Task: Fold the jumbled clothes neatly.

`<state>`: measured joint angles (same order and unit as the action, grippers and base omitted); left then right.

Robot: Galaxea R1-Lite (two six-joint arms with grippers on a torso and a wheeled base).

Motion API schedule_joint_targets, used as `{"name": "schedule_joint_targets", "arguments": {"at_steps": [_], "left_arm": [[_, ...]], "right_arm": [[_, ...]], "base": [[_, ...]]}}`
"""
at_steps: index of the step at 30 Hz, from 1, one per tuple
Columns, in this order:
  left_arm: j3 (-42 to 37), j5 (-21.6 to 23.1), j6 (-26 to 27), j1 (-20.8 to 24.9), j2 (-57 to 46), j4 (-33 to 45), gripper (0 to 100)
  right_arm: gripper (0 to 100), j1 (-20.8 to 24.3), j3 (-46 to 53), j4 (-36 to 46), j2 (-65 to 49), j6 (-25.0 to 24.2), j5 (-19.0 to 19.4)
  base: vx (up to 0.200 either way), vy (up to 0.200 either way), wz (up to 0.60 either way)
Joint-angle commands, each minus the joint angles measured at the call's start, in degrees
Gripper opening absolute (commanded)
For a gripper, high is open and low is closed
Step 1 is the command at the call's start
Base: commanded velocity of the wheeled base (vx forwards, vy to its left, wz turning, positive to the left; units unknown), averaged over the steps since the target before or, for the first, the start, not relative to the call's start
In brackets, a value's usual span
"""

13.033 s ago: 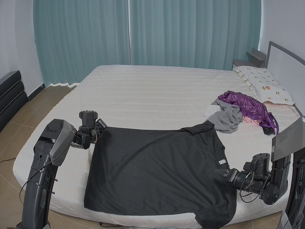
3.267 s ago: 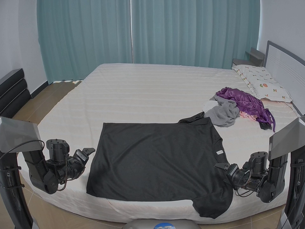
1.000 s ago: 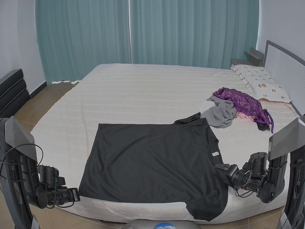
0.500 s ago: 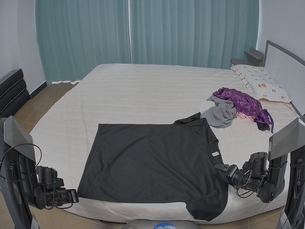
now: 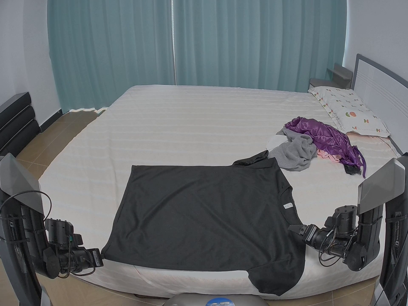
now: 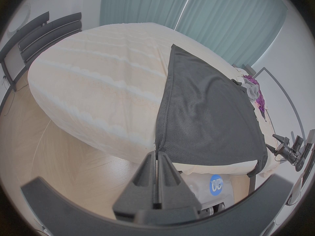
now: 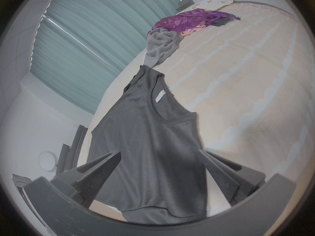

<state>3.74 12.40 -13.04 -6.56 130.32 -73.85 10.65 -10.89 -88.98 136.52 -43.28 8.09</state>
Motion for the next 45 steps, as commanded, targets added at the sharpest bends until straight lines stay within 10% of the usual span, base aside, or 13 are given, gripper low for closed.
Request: {"name": "schedule_joint_targets", "arguments": {"at_steps": [1,10,11,45], "left_arm": [[0.12,-0.01,-0.05,-0.03,-0.24,-0.07,0],[0.12,-0.01,-0.05,-0.03,-0.33,-0.07,0],[0.12,-0.01,-0.05,-0.03,-0.33,-0.15,0],[1.00,-0.01,-1.19,0.14,-0.15,-0.07,0]], "right_arm": [[100,-0.90,0.08,-0.85,2.26,1.26,-1.06],[100,-1.07,-0.63,-0.85,4.45,3.20,-1.50],[0,-1.07,-0.89,-0.85,4.63,3.29,-1.50],[0,-1.95,-23.30,14.62,1.20,3.37,-1.41]], "base": [[0.000,0.000,0.00],[0.000,0.000,0.00],[0.000,0.000,0.00],[0.000,0.000,0.00]]}}
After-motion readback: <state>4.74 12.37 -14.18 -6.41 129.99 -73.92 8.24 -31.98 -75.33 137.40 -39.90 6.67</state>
